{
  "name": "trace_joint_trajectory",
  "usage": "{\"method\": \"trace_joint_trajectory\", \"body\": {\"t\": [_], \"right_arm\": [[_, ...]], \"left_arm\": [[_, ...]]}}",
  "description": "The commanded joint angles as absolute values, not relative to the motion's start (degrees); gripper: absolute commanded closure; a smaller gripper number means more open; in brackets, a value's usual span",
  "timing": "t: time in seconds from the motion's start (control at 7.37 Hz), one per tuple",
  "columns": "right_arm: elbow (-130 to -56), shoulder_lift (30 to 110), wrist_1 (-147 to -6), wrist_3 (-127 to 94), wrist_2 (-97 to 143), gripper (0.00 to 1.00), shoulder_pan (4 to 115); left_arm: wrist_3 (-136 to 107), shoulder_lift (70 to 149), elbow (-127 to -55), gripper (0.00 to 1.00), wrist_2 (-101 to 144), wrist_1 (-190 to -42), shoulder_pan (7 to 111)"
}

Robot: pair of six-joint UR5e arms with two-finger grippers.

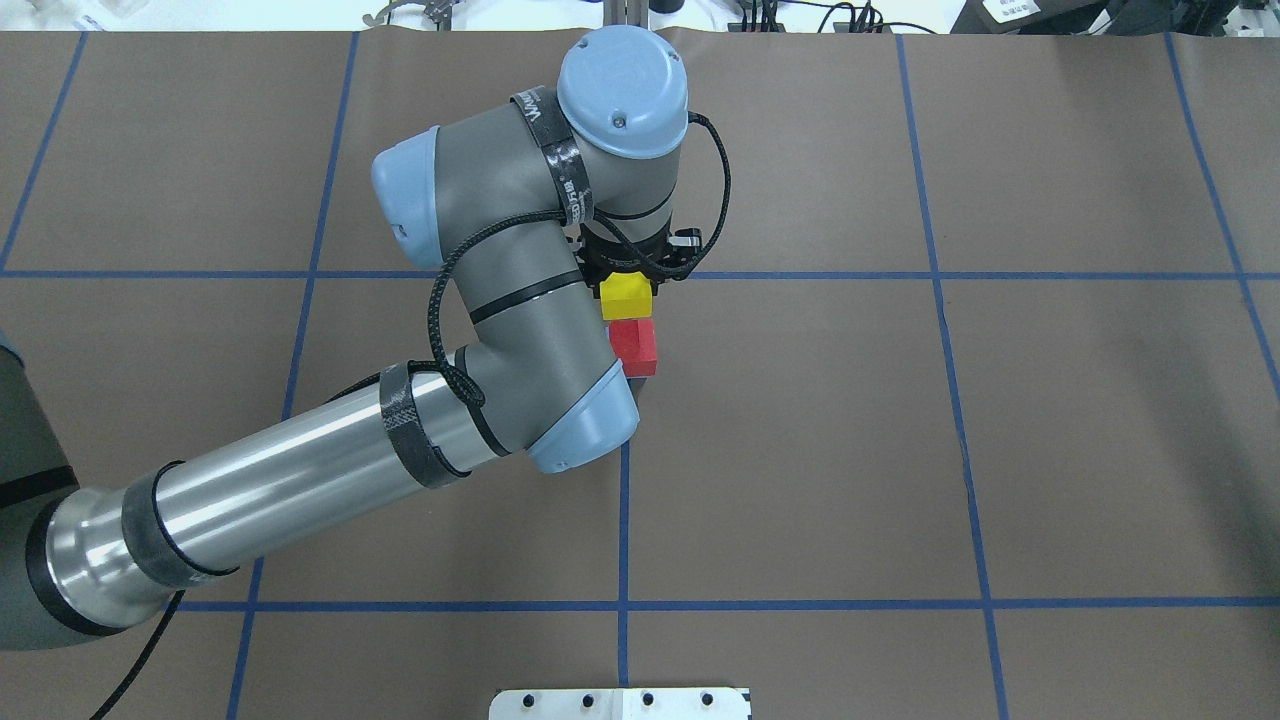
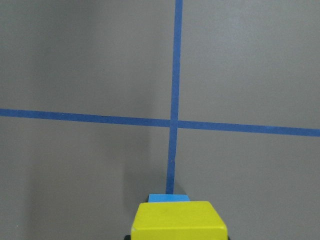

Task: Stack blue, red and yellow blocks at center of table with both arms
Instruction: 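Lower the yellow cube onto the red cube and open the left gripper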

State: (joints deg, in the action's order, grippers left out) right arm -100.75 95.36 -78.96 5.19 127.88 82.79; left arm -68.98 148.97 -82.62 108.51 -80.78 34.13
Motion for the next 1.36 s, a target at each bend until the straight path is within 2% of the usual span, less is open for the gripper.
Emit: {"method": "trace_joint_trajectory", "body": {"t": [0.0, 0.14, 0.41, 0.54, 1.22], "right_arm": [[-100.72, 95.36, -79.01, 5.19, 127.97, 0.01, 82.79], [-100.72, 95.36, -79.01, 5.19, 127.88, 0.01, 82.79], [-100.72, 95.36, -79.01, 5.19, 127.88, 0.01, 82.79], [-100.72, 95.36, -79.01, 5.19, 127.88, 0.01, 82.79], [-100.72, 95.36, -79.01, 5.19, 127.88, 0.01, 82.79]], "left_arm": [[-69.17, 148.8, -82.79, 0.85, 108.63, -80.51, 33.23], [-69.26, 148.71, -82.79, 0.75, 108.63, -80.33, 32.61], [-69.7, 147.14, -84.71, 0.7, 108.63, -80.24, 31.73], [-69.7, 144.95, -87.34, 0.63, 108.63, -80.24, 31.47], [-69.7, 145.72, -86.58, 0.61, 108.72, -80.33, 31.2]]}}
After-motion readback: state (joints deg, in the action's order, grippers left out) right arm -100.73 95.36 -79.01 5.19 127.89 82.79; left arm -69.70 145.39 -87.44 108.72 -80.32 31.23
